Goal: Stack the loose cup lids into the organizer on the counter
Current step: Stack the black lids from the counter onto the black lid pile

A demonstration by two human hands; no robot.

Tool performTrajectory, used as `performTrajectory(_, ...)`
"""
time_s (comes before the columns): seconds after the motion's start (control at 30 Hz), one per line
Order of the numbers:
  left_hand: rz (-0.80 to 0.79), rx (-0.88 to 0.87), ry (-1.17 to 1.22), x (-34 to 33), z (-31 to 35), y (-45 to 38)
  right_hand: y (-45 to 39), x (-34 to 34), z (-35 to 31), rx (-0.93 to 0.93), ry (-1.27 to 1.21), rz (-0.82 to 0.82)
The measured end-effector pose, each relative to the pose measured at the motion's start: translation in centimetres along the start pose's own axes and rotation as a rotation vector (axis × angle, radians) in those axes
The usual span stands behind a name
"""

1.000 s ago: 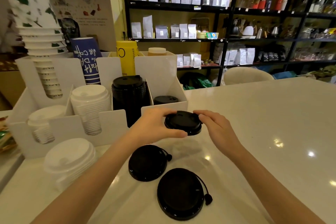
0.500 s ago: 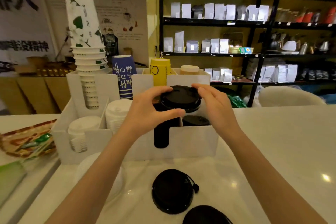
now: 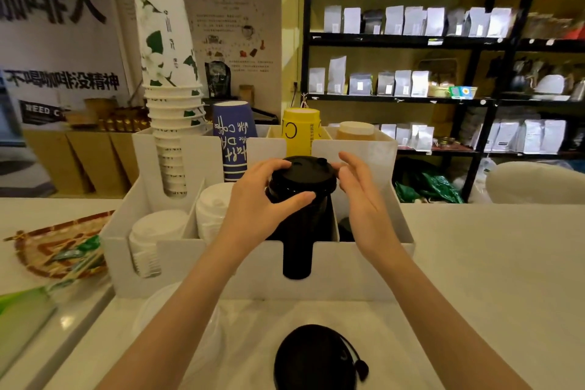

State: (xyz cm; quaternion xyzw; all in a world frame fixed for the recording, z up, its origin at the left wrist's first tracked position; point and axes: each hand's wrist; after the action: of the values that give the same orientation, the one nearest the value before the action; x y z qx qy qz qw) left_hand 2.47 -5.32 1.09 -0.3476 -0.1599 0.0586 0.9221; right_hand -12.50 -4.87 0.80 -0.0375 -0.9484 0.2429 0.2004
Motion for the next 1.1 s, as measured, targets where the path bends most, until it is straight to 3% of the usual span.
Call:
performTrajectory(0.37,-0.005,0.084,-0.112,-0.1,-0.7,0.0,0.0,-0.8,0.5,-0.036,0.002,-0.081)
performTrajectory(0.77,-0.107,0.182,-0.013,0.8,-0.6,-0.2,0.5,-0.4,0.7,0.007,0.085,-0.031)
performTrajectory(1.1,-0.184,0.251,0.003,1.1,-0.5,-0.1,0.7,-0.4,0.9,0.031,0.163,-0.094)
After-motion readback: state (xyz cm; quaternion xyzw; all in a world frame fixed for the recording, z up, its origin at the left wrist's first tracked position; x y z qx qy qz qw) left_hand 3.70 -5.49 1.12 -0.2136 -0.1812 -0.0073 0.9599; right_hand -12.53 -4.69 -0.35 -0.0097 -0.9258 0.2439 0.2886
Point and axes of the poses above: each hand's wrist, its own y-axis away from the middle knuckle, its own x-axis out of the back of the hand, z = x × y, and after that the axes turned 14 degrees about y, right-handed
